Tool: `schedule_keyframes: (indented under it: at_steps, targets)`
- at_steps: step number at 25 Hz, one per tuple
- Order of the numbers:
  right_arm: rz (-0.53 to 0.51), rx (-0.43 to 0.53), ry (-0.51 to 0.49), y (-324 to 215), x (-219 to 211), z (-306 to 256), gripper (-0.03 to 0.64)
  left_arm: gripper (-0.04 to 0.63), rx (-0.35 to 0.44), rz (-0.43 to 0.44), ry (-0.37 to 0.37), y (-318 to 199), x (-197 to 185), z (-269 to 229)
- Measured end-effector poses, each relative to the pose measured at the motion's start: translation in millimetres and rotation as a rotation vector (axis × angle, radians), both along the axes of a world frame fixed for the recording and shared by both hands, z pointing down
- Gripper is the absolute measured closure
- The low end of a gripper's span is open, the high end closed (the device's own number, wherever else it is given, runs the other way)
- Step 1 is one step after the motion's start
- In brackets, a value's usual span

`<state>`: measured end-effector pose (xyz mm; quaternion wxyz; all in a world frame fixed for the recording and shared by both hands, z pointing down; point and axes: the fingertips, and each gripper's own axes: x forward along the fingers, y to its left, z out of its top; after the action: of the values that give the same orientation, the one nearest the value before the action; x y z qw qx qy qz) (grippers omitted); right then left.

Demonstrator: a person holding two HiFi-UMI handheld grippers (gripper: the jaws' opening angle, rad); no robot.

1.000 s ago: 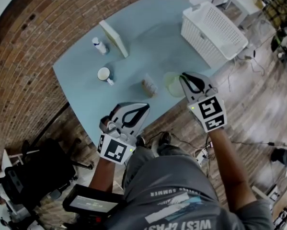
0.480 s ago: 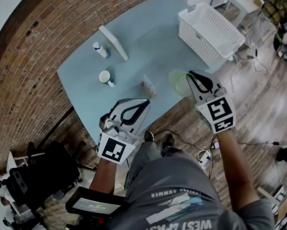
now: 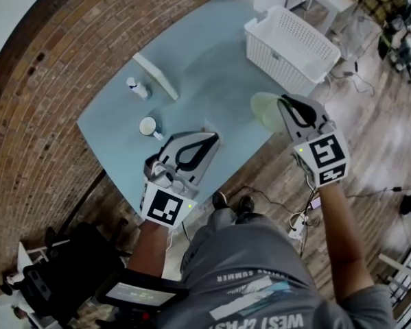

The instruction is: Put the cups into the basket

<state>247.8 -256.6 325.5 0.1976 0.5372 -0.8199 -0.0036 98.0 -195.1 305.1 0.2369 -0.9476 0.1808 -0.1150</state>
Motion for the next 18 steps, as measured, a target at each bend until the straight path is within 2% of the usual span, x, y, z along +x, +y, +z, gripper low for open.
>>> schedule_keyframes:
  at_steps: [11,18]
  targets:
    - [0.107,0.036,-0.003,-28.3,6.2,-16.4,0.583,0.594,0.045,0.077,0.031,-35.2,-14.3,-18.4]
    - [0.138,0.049,0.004,-45.9,20.8,-27.6,0.583,0.594,-0.011,0.087,0.062,-54.9,-10.7,-22.6]
